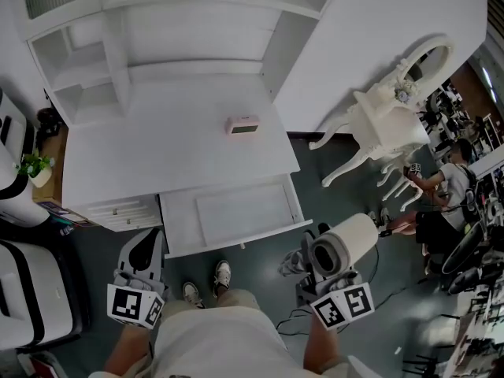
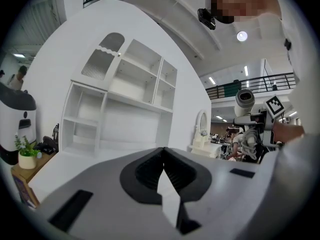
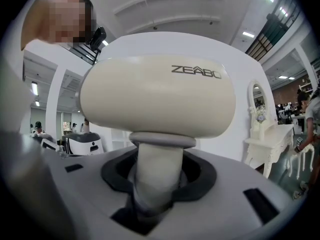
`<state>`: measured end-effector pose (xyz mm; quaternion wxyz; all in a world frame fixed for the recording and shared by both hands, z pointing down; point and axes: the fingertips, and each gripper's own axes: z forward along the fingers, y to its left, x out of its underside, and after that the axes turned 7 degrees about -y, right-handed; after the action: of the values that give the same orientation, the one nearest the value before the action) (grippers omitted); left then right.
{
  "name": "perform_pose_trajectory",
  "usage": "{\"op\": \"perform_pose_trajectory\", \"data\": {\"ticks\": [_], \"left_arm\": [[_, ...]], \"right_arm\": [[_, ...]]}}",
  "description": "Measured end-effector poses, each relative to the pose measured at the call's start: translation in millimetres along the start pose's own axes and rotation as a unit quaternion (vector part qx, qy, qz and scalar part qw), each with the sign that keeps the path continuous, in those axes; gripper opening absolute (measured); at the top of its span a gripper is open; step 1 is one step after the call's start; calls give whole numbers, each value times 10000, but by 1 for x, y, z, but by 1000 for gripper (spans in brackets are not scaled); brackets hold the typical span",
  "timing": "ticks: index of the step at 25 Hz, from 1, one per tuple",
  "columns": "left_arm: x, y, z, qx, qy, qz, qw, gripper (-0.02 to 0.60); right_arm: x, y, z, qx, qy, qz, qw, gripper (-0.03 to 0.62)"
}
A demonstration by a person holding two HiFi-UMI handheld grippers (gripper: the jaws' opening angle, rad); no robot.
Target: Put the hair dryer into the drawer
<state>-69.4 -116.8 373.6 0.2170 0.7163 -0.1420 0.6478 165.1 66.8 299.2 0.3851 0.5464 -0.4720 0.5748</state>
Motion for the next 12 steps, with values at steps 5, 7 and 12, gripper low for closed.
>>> {"op": "perform_pose_trajectory", "data": {"ticks": [5, 7, 12], "left_arm": [[-15, -9, 24, -192, -166, 91, 9996, 15], [-20, -14, 33, -221, -202, 184, 9994, 15], [-21, -14, 47, -437, -198, 268, 9985, 15]], "right_arm": [[-4, -20, 26, -272, -44, -51, 9996, 170], [-6, -28, 37, -357, -62, -47, 9993, 170], [3, -44, 59, -569, 39, -113, 9983, 170]]}}
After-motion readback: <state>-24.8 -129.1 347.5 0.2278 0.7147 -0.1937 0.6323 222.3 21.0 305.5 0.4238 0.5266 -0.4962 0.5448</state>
